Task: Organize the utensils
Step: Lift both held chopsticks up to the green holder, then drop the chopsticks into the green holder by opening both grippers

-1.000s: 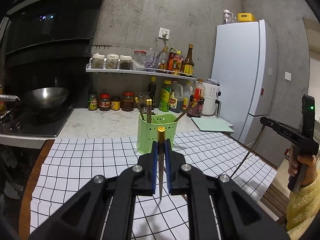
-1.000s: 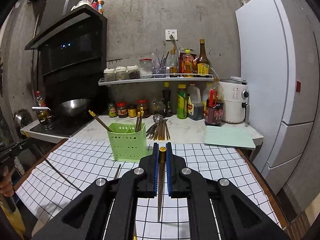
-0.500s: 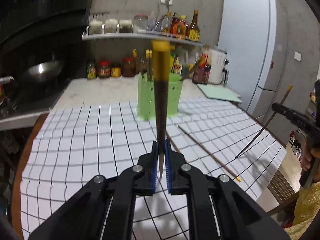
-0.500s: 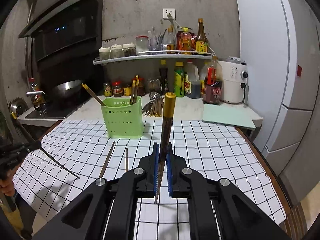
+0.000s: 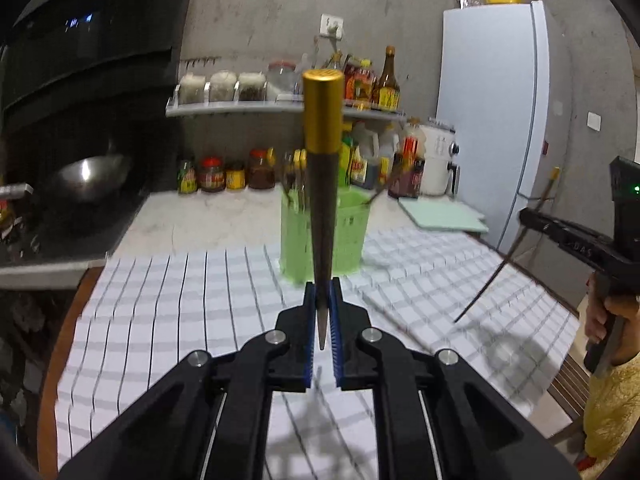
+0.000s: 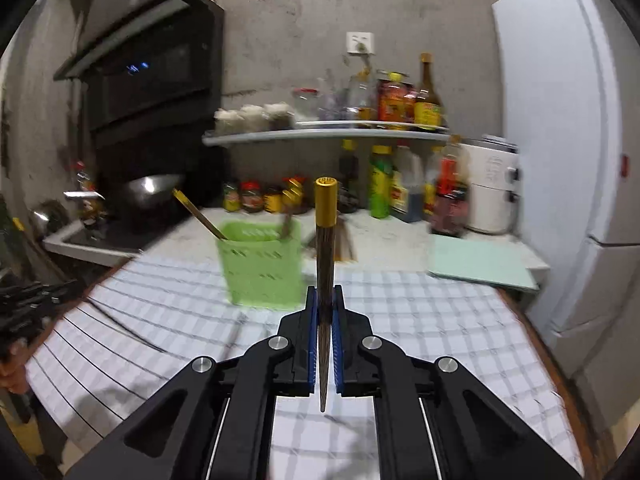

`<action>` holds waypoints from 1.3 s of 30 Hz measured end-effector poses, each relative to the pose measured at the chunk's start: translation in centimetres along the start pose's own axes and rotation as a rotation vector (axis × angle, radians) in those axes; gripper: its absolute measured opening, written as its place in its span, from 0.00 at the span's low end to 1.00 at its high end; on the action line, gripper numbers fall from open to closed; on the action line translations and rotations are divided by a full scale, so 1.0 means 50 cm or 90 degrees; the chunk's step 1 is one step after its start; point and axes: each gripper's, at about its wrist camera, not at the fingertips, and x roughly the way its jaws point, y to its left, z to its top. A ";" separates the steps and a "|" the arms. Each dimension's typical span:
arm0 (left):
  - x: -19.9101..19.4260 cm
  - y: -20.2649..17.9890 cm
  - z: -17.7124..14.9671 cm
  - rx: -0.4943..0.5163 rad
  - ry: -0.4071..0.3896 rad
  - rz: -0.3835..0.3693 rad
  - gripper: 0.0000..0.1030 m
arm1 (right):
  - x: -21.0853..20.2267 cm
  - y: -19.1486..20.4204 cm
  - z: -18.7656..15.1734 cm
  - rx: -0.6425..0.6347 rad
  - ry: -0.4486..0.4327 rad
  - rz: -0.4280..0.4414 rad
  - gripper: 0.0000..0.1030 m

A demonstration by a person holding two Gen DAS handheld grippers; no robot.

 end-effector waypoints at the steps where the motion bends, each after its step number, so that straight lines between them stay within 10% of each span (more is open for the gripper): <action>1: 0.009 -0.004 0.023 0.003 -0.016 -0.007 0.06 | 0.013 0.011 0.018 -0.005 -0.013 0.014 0.07; 9: 0.089 -0.052 0.202 0.059 -0.145 0.020 0.06 | 0.108 0.074 0.192 -0.019 -0.176 0.063 0.07; 21: 0.340 -0.039 0.232 0.083 0.014 0.036 0.06 | 0.302 0.066 0.186 -0.056 -0.069 0.029 0.08; 33: 0.158 -0.009 0.238 0.039 -0.088 0.047 0.28 | 0.138 0.040 0.173 -0.050 -0.094 -0.007 0.35; 39: 0.089 -0.002 0.122 0.031 0.003 0.124 0.36 | 0.053 0.029 0.050 -0.037 0.013 -0.008 0.37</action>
